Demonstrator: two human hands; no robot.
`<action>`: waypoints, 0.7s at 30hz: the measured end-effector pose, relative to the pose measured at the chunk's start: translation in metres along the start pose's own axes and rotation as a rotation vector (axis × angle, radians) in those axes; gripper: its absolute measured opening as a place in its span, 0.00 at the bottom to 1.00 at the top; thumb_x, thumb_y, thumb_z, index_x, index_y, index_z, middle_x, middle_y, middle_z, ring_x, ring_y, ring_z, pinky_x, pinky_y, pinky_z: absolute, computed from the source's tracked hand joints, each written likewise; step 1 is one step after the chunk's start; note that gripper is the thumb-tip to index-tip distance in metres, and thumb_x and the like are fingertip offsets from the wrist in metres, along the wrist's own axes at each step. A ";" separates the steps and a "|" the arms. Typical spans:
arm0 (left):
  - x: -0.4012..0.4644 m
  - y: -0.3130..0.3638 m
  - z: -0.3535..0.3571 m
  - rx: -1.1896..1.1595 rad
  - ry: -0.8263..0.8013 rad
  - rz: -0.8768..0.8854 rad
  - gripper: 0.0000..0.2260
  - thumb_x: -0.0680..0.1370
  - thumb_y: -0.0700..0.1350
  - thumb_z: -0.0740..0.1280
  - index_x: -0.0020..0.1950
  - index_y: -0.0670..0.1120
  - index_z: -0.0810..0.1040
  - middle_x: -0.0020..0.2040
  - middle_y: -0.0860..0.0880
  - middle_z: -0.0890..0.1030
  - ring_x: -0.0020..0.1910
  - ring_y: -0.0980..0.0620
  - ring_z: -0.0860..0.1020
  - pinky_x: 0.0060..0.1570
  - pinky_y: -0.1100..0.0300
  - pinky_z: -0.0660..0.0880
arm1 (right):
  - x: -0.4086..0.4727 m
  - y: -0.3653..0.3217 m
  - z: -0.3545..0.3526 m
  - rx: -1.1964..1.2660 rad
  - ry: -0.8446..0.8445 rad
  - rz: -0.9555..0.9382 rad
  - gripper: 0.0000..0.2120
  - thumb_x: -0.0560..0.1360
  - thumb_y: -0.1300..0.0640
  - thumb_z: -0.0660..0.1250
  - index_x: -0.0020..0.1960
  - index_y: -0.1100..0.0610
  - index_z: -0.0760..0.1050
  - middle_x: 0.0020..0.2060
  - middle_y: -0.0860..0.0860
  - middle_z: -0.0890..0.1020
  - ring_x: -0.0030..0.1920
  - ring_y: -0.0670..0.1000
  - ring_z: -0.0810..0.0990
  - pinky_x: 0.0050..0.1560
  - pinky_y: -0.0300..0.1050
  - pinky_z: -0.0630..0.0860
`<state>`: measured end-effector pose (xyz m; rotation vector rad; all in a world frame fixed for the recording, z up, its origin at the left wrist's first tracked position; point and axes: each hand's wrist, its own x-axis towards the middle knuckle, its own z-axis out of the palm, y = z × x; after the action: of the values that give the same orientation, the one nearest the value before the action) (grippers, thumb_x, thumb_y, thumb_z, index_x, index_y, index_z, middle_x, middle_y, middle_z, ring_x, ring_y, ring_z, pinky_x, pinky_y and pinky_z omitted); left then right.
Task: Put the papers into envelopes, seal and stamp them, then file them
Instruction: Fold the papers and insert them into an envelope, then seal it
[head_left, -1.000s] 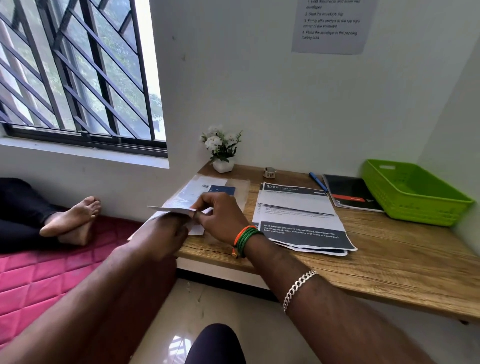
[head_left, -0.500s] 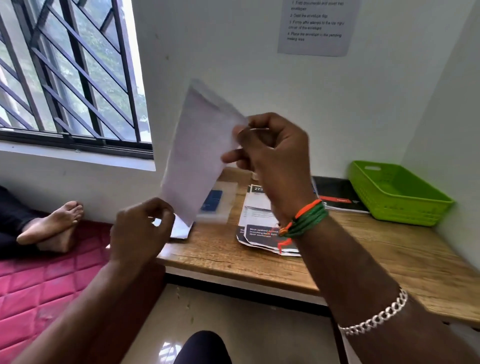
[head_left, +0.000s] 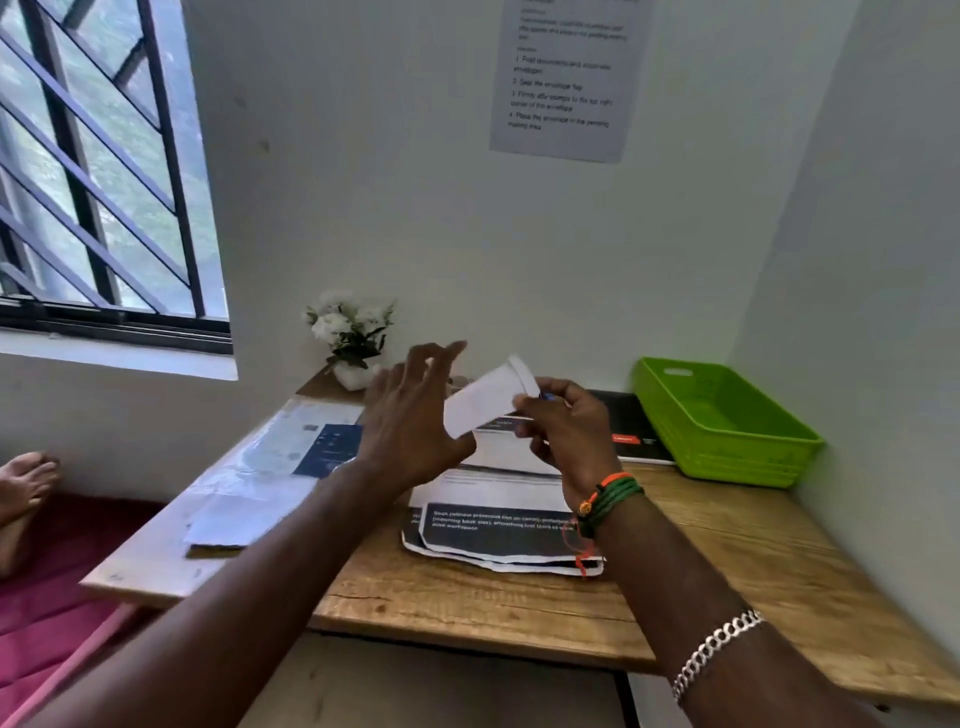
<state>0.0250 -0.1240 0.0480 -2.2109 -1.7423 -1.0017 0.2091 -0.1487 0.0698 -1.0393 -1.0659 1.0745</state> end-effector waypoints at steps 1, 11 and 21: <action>0.005 0.000 0.007 -0.012 -0.066 0.001 0.51 0.62 0.63 0.72 0.81 0.58 0.53 0.76 0.49 0.63 0.72 0.42 0.68 0.73 0.39 0.61 | 0.007 0.005 -0.007 -0.042 -0.013 0.014 0.09 0.73 0.64 0.73 0.52 0.56 0.79 0.37 0.52 0.84 0.30 0.47 0.80 0.31 0.40 0.67; 0.047 0.000 0.048 -0.058 -0.185 0.006 0.50 0.59 0.65 0.74 0.78 0.58 0.59 0.66 0.52 0.74 0.62 0.47 0.76 0.60 0.50 0.74 | 0.067 0.024 -0.025 -0.354 -0.136 -0.012 0.04 0.77 0.63 0.70 0.49 0.63 0.80 0.39 0.59 0.86 0.29 0.46 0.81 0.28 0.35 0.70; 0.046 -0.017 0.059 0.088 -0.185 0.267 0.53 0.63 0.66 0.73 0.83 0.61 0.49 0.75 0.56 0.69 0.68 0.51 0.70 0.68 0.51 0.64 | 0.095 0.058 -0.044 -0.413 -0.063 -0.150 0.04 0.76 0.63 0.71 0.48 0.57 0.84 0.37 0.47 0.83 0.33 0.38 0.80 0.34 0.30 0.73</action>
<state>0.0379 -0.0518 0.0249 -2.4614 -1.4695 -0.6679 0.2565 -0.0515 0.0192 -1.2323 -1.4324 0.7865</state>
